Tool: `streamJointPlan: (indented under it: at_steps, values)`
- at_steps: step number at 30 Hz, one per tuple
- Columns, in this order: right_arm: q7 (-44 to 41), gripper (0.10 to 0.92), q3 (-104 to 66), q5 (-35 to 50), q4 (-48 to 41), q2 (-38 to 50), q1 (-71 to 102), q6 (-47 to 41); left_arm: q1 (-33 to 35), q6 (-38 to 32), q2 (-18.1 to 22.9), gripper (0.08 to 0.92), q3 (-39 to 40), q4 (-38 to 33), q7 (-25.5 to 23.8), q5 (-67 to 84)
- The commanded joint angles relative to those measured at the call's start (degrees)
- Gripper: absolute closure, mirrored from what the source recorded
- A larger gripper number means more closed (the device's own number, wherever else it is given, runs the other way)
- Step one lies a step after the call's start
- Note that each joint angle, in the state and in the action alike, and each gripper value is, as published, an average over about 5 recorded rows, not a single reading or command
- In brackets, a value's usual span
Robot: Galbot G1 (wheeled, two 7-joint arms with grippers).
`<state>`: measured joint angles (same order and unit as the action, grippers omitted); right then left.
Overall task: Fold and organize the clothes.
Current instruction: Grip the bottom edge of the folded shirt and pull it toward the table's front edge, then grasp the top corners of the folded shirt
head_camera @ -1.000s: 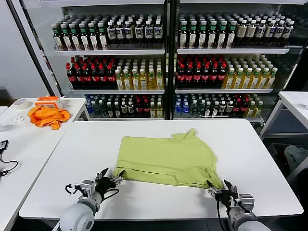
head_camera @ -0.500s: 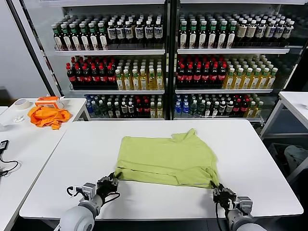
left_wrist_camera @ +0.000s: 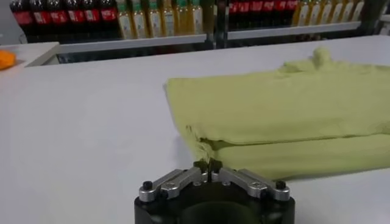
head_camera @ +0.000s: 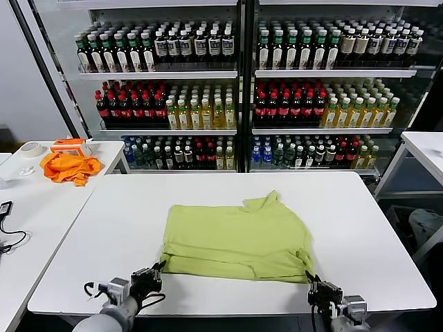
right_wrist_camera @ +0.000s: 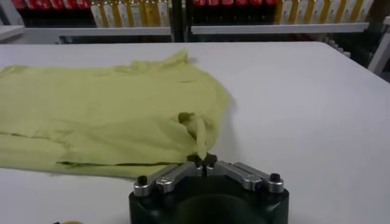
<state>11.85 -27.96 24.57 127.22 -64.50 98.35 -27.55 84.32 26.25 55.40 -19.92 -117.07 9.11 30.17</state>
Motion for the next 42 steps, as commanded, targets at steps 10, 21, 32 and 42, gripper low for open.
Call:
streamJointPlan:
  at_steps: [10, 21, 32, 42]
  values:
    - [1.2, 0.815, -0.8, -3.3, 4.7, 0.3, 6.2, -0.5, 12.6, 0.8, -2.6, 0.899, -5.4, -8.4, 0.6, -5.6]
    - [1.4, 0.494, -8.3, 5.6, 11.2, 3.4, -1.0, -4.0, 4.0, 1.0, -3.9, 0.610, -8.9, -9.0, 1.0, 1.7]
    - [3.9, 0.212, 7.8, 10.0, -9.7, 2.0, -33.9, -5.6, -18.1, -0.8, -2.5, 0.289, -0.3, 8.6, -6.1, 3.0]
    - [8.5, 0.203, 17.3, 8.8, -30.8, -5.8, -52.9, -5.6, -33.0, -0.5, -0.6, 0.178, 7.5, 25.3, -7.6, 2.7]
